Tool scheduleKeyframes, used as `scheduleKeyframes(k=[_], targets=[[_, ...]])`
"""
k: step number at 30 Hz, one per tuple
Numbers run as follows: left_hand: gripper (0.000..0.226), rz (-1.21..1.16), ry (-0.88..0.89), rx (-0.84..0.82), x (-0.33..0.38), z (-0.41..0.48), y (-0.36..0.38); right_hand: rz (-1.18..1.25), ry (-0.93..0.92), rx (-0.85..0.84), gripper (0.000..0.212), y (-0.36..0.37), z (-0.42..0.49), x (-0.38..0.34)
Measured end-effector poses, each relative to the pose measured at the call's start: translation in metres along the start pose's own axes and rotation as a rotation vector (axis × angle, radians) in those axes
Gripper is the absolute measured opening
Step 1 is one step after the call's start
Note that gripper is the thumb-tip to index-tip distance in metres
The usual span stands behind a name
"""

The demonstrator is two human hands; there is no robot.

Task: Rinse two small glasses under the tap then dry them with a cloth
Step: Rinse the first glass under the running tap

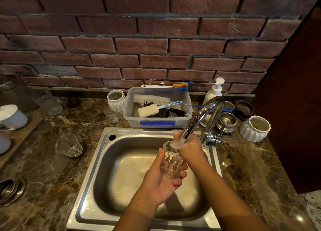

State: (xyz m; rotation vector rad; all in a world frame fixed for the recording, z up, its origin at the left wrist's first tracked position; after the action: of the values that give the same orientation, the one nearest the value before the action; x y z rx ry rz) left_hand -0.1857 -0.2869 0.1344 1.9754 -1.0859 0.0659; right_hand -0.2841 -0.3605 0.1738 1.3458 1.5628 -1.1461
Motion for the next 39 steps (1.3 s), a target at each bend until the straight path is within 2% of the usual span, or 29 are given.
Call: scheduleKeyframes(k=[2, 5, 7, 9, 11, 14, 16, 18, 19, 20, 23, 25, 27, 29, 31, 35, 38, 39], targets=[[0.065, -0.043, 0.005, 0.012, -0.001, 0.001, 0.001, 0.003, -0.044, 0.018, 0.039, 0.000, -0.003, 0.007], [0.064, -0.042, 0.019, 0.040, 0.000, 0.006, -0.004, 0.117, -0.150, -0.043, 0.031, 0.002, -0.016, 0.028], [0.062, 0.183, 0.038, 0.079, 0.000, 0.007, -0.010, 0.019, -0.205, -0.051, 0.034, -0.004, -0.015, 0.035], [0.062, 0.415, 0.058, 0.119, 0.001, 0.004, -0.007, -0.186, -0.278, -0.087, 0.041, -0.010, -0.010, 0.026], [0.065, 0.480, 0.074, 0.153, 0.001, 0.001, 0.002, -0.312, -0.268, -0.113, 0.043, -0.010, -0.005, 0.017], [0.067, 0.309, 0.093, 0.177, 0.002, 0.001, 0.014, -0.309, -0.244, -0.065, 0.037, -0.005, -0.008, 0.007], [0.061, 0.161, 0.083, 0.212, 0.007, 0.003, 0.014, -0.428, -0.322, -0.137, 0.032, 0.005, -0.018, 0.007], [0.058, 0.124, 0.068, 0.235, 0.011, 0.004, 0.009, -0.551, -0.381, -0.167, 0.038, 0.010, -0.026, 0.011], [0.059, 0.145, 0.056, 0.242, 0.011, 0.003, 0.007, -0.559, -0.414, -0.149, 0.032, 0.010, -0.025, 0.012], [0.060, 0.168, 0.045, 0.245, 0.011, 0.002, 0.004, -0.497, -0.414, -0.122, 0.023, 0.009, -0.022, 0.010], [0.065, 0.195, 0.035, 0.188, 0.006, 0.000, 0.004, -0.178, -0.158, -0.042, 0.033, 0.003, -0.005, 0.006], [0.064, 0.153, 0.047, 0.177, 0.004, -0.001, 0.005, -0.112, -0.081, -0.019, 0.033, 0.002, -0.005, 0.005], [0.062, 0.133, 0.065, 0.194, 0.005, -0.001, 0.004, -0.123, -0.162, -0.060, 0.029, 0.004, -0.016, 0.007], [0.060, 0.141, 0.072, 0.201, 0.006, -0.001, 0.001, -0.297, -0.302, -0.144, 0.024, 0.007, -0.030, 0.009], [0.061, 0.197, 0.073, 0.191, 0.005, -0.002, 0.001, -0.403, -0.353, -0.136, 0.023, 0.005, -0.029, 0.011], [0.067, 0.208, 0.061, 0.118, 0.002, -0.002, 0.006, -0.167, -0.230, -0.057, 0.042, -0.006, -0.007, 0.007], [0.071, 0.128, 0.051, 0.105, 0.001, -0.003, 0.009, 0.129, -0.145, 0.007, 0.035, -0.007, -0.001, 0.010], [0.069, 0.089, 0.047, 0.110, 0.001, -0.003, 0.009, 0.156, -0.121, -0.003, 0.028, -0.004, -0.005, 0.012]])
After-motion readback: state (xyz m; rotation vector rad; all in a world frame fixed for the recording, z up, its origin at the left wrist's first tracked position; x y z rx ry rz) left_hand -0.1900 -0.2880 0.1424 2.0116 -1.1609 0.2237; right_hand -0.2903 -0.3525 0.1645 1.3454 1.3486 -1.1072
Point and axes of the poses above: each hand's wrist, its own z-axis towards the middle knuckle, its own y-axis out of the palm, x = y × z, the point moved 2 cm from there along z, towards the middle knuckle, and after that the axes turned 9 degrees about z, right-handed, at the moved point
